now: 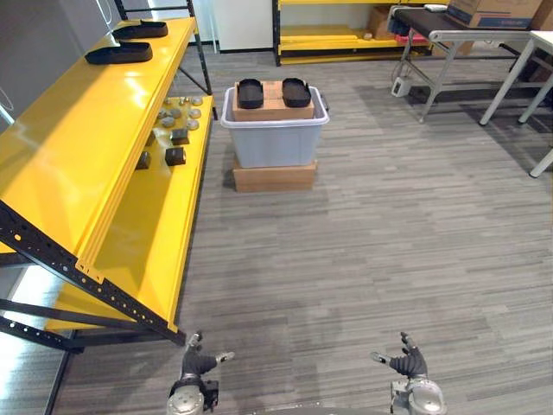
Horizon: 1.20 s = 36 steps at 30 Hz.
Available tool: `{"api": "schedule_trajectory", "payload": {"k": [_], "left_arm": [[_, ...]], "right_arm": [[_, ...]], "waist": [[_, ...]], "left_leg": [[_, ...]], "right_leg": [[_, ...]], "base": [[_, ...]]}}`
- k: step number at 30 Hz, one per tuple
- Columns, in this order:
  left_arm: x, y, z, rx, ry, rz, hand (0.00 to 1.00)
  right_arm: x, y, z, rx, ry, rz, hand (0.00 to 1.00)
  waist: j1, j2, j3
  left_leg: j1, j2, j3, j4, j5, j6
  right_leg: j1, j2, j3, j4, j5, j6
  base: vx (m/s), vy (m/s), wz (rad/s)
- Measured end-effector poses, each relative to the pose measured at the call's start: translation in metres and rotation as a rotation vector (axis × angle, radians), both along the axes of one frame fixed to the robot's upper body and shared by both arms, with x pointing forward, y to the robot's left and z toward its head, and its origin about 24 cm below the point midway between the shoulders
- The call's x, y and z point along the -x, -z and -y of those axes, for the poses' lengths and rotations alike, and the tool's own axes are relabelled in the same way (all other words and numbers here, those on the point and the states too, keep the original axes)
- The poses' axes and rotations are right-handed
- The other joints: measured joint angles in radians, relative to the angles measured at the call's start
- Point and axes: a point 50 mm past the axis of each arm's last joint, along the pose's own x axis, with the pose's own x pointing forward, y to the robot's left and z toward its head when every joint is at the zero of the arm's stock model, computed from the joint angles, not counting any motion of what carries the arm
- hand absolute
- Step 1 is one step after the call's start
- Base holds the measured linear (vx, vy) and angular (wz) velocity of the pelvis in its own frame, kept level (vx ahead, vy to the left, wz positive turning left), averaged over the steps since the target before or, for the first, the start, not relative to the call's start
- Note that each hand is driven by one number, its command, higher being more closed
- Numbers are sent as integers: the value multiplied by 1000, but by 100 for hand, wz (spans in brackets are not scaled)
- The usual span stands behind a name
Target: Walk over and take plastic housings, then place them on the shelf
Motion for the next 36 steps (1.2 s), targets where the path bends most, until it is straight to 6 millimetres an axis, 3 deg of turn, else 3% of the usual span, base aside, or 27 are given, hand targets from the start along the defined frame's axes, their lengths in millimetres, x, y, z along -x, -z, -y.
{"api": "schedule_trajectory", "payload": {"k": [6, 10, 15, 17, 19, 21, 22, 23, 26, 27, 28, 29, 30, 31, 32, 33, 34, 35, 36], "left_arm": [[-2, 0, 1, 3, 2, 3, 0], [-2, -1, 1, 1, 0, 4, 0], [-13, -12, 1, -5, 3, 70, 0], [-17, -15, 1, -8, 4, 93, 0], [-20, -17, 1, -2, -1, 104, 0], [-21, -18, 2, -7, 4, 108, 0], [-24, -20, 0, -18, 5, 119, 0], [-24, -20, -2, -24, 4, 120, 0], [-39, -27, -1, -28, 11, 160, 0], [-47, -30, -1, -33, 10, 184, 0], [-50, -32, -3, -41, 6, 193, 0], [-50, -32, -4, -42, 3, 195, 0], [-46, -29, -5, -37, -8, 178, 0], [-47, -28, 0, -21, -8, 178, 0], [-48, -28, 2, -12, -9, 180, 0], [-47, -27, 5, -4, -10, 178, 0], [-47, -25, 9, 10, -14, 172, 0], [-45, -24, 10, 16, -16, 168, 0], [-44, -23, 12, 25, -17, 164, 0]], "right_arm": [[2, 0, 1, 8, 14, -6, 0], [-1, -1, 2, 13, 22, 3, 0], [-19, -8, 3, 14, 44, 55, 0], [-24, -10, 6, 16, 57, 70, 0], [-20, -9, 10, 21, 73, 54, 0], [-19, -9, 11, 15, 83, 49, 0], [-17, -7, 10, 11, 83, 36, 0], [-16, -7, 11, 12, 83, 31, 0], [-26, -13, 18, 40, 62, 52, 0], [-30, -16, 22, 59, 47, 63, 0], [-31, -17, 24, 73, 30, 60, 0], [-30, -17, 24, 75, 25, 59, 0], [-28, -18, 28, 87, 27, 56, 0], [-33, -21, 30, 94, 29, 69, 0], [-35, -23, 29, 93, 26, 79, 0], [-36, -23, 27, 89, 22, 85, 0], [-35, -23, 27, 87, 19, 85, 0], [-35, -23, 26, 85, 19, 84, 0], [-33, -22, 24, 75, 24, 83, 0]], "waist": [[-3, 9, -16], [-2, 2, -16], [8, 3, -3], [12, 8, 8], [1, 12, 13], [-9, 18, 25], [-7, 10, 37], [-8, 21, 47], [-25, 45, 82], [-32, 59, 100], [-32, 53, 98], [-33, 40, 97], [-38, 34, 104], [-43, 56, 110], [-56, 54, 111], [-59, 54, 111], [-59, 56, 115], [-57, 57, 119], [-48, 58, 130]], "left_leg": [[-15, 0, 5, -60, 33, 51], [-35, -2, 14, -60, 32, 52], [-94, 6, 62, 8, -20, 65], [-113, 6, 75, 68, -78, 71], [-107, -3, 67, 118, -145, 83], [-73, -8, 54, 118, -158, 102], [-40, -14, 50, 117, -170, 109], [-12, -10, 44, 116, -181, 108], [36, 36, 5, 101, -191, 91], [58, 64, 0, 103, -197, 74], [81, 70, 3, 103, -203, 33], [101, 66, 3, 104, -210, 18], [152, 69, 1, 111, -237, -26], [153, 98, 2, 154, -223, -59], [128, 100, -2, 213, -191, -71], [86, 99, -3, 311, -144, -65], [-1, 124, -3, 519, -38, -46], [-48, 148, -8, 630, 34, -47], [-138, 216, 13, 877, 15, -28]], "right_leg": [[-32, 8, -19, -18, 11, -21], [-54, 8, -16, -16, 11, -21], [-118, 6, 30, 22, -2, -5], [-153, -7, 38, 117, -61, 12], [-235, -44, 9, 349, -137, 57], [-323, -79, -22, 579, -133, 65], [-383, -103, -47, 689, -164, 68], [-422, -112, -72, 709, -195, 53], [-498, -89, -130, 644, -206, 19], [-545, -63, -141, 574, -174, 1], [-573, -41, -132, 457, -82, -9], [-573, -38, -122, 384, -16, -18], [-573, -36, -99, 397, 96, -91], [-580, -39, -116, 474, 27, -106], [-579, -52, -119, 507, -18, -104], [-560, -60, -121, 512, -52, -104], [-501, -56, -126, 471, -74, -109], [-460, -49, -131, 438, -77, -111], [-353, -26, -139, 363, -79, -114]], "base": [[-66, -36, 3], [-41, -15, -4], [66, 20, -27], [91, 37, -25], [183, 97, -7], [234, 86, 13], [365, 57, 15], [395, 42, 13], [434, -40, 39], [371, -89, 35], [616, -151, 26], [696, -184, 18], [724, -202, 13], [587, -189, 22], [555, -207, 23], [554, -239, 30], [555, -237, 21], [527, -233, 16], [517, -215, 0]]}}
